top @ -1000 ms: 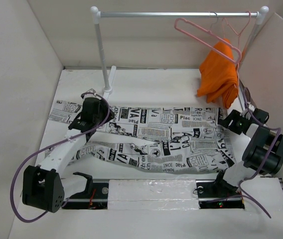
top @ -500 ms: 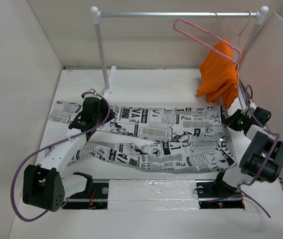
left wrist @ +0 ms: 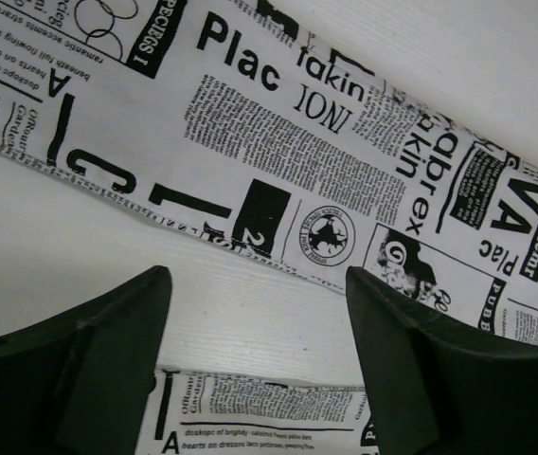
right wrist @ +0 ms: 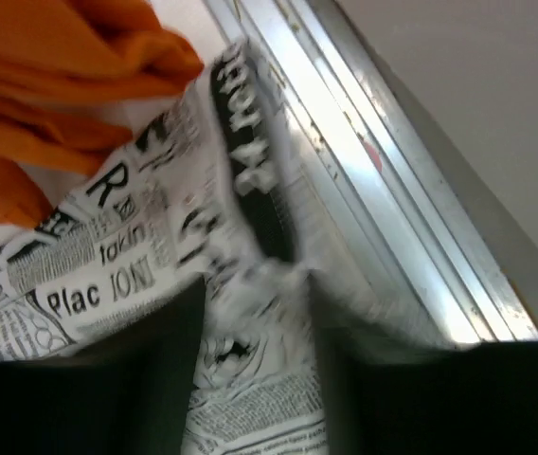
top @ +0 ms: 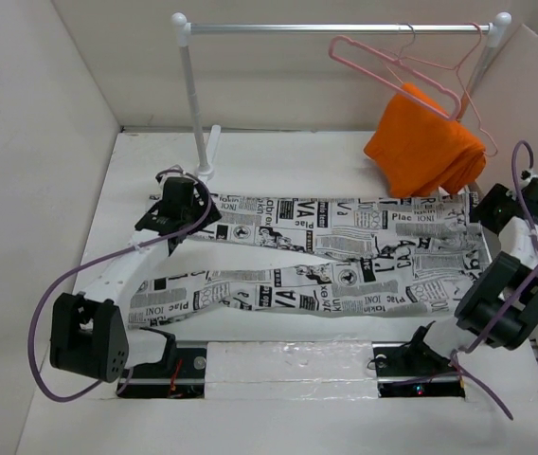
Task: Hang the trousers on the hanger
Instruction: Flatten out the trousers at the center of the board.
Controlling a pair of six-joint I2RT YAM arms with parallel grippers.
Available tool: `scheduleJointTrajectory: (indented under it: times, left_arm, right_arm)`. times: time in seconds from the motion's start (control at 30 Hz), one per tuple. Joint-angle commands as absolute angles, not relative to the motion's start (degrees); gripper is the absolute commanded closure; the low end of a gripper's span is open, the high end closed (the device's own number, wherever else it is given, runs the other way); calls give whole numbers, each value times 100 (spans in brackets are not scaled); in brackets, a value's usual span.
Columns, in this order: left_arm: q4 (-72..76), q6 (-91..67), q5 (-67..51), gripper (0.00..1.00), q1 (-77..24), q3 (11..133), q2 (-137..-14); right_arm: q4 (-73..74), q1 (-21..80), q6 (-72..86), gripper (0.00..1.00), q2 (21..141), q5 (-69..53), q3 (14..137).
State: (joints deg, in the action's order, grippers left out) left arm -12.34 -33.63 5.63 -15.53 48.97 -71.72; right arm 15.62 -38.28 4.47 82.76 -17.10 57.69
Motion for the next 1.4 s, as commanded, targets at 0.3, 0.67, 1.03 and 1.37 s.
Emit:
scheduleJointTrajectory:
  times: [0.3,0.67,1.03,1.37]
  left_arm:
    - [-2030,-3736,1520,47,-1301,5282,-7041]
    - [-3224,-4400,1826,71,-1301,4817,-6671]
    - [-3840,-5589,1633,28,-123,4193,-7110]
    - [-4332,-6573,2591,42,-97,4421,-8244]
  right_arm:
    - [1715,-1999,255,75,5997,-2073,4145]
    - [1679,2168,272,95,5265,-2190,3762]
    - [949,5008,492,56,5888,-1688,3647]
    - [1081,5590,176,57,5766,-1626,3735]
